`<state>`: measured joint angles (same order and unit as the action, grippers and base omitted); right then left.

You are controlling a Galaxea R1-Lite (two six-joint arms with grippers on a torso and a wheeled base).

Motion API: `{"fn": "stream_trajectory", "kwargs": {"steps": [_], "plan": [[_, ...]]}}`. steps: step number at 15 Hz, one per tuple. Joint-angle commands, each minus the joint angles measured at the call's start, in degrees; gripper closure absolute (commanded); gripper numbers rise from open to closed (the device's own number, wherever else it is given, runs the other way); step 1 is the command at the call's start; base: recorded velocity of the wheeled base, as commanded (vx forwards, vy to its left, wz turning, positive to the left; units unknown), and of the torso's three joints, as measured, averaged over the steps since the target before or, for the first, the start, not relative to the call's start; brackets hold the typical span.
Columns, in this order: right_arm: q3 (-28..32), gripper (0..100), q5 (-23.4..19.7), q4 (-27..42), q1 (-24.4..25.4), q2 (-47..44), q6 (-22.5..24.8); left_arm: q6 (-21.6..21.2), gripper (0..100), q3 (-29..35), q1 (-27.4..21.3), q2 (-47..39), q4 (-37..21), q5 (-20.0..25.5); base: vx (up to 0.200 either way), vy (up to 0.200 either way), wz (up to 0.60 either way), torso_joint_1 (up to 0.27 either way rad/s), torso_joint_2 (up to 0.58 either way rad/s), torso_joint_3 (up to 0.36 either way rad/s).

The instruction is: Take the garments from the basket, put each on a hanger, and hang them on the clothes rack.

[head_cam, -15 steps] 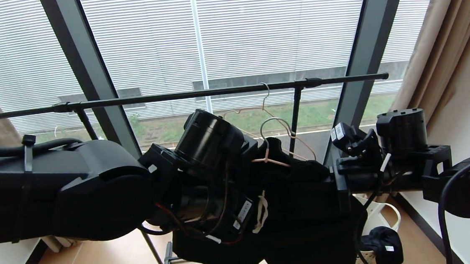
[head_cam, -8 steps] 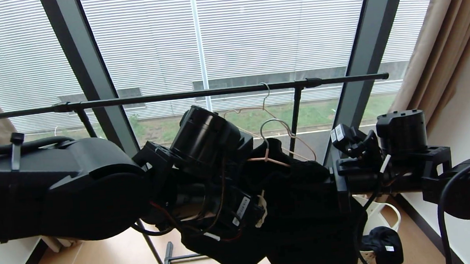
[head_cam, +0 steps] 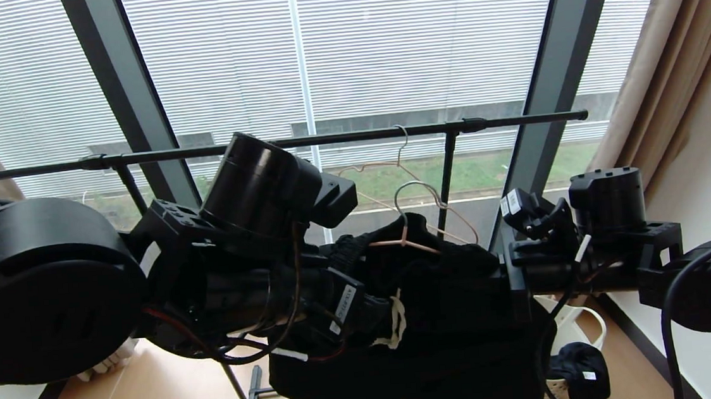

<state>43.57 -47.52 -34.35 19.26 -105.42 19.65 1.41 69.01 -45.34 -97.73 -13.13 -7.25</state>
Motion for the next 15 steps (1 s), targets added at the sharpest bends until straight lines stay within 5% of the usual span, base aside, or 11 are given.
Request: {"fn": "stream_trajectory", "kwargs": {"steps": [1,5,9,12,15], "plan": [[-0.3,100,-0.9,-0.8,0.0,0.0,0.1,0.1,0,-0.8,0.4,1.5,0.0,0.0,0.000,0.000,0.00,0.000,0.00,0.000],[-2.0,100,-1.8,-5.1,-0.1,-0.4,-0.1,-0.3,0,-2.0,1.1,1.5,0.1,0.0,0.000,0.000,0.00,0.000,0.00,0.000],[-2.2,100,-3.8,-5.0,-1.0,-0.6,0.0,-4.1,0,-2.3,7.8,6.7,0.1,3.9,0.000,0.000,0.00,0.000,0.00,0.000],[-2.3,100,-4.4,-5.0,-1.0,-1.0,0.1,-11.9,0,-4.0,13.3,10.9,0.1,14.9,0.000,0.000,0.00,0.000,0.00,0.000],[-2.7,100,-7.3,-5.0,-1.0,-1.1,0.2,-27.3,0,-6.3,22.0,10.8,0.5,26.9,0.000,0.000,0.00,0.000,0.00,0.000]]}}
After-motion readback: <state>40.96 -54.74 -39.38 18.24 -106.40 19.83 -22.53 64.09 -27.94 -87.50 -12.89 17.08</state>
